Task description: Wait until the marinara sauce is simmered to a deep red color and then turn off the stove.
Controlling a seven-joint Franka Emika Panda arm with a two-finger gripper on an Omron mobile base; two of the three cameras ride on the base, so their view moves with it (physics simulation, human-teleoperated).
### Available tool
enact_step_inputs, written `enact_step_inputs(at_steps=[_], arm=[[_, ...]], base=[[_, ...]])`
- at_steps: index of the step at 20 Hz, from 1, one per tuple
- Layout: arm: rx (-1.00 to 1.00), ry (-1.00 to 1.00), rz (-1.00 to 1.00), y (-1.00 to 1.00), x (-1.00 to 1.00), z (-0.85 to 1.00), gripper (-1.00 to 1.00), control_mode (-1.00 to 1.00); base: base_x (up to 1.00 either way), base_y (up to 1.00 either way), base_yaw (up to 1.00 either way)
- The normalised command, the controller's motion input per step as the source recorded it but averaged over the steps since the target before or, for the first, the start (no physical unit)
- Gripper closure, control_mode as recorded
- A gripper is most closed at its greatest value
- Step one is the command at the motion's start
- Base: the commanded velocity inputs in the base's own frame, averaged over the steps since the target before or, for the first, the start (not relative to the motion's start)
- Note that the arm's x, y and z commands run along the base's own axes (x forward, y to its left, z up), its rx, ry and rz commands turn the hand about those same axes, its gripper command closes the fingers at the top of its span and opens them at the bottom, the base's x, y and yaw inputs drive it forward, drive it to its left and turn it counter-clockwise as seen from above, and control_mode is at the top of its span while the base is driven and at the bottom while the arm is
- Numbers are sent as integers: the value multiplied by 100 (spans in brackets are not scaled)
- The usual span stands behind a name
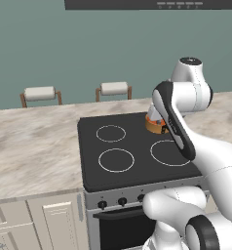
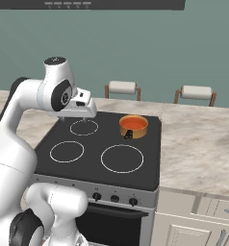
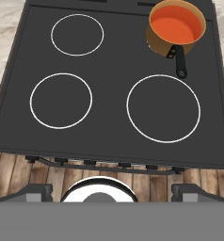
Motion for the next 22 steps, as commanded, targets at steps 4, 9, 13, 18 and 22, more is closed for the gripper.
enact_step_inputs(at_steps=[4, 9, 13, 18, 22], arm=[[0, 0, 0, 0, 0, 0, -100, -100], [0, 0, 0, 0, 0, 0, -100, -100], [0, 0, 0, 0, 0, 0, -100, -100], [0, 0, 0, 0, 0, 0, -100, -100], [0, 0, 0, 0, 0, 0, -100, -100]], base=[[0, 0, 0], [0, 0, 0], [0, 0, 0], [0, 0, 0], [0, 0, 0]])
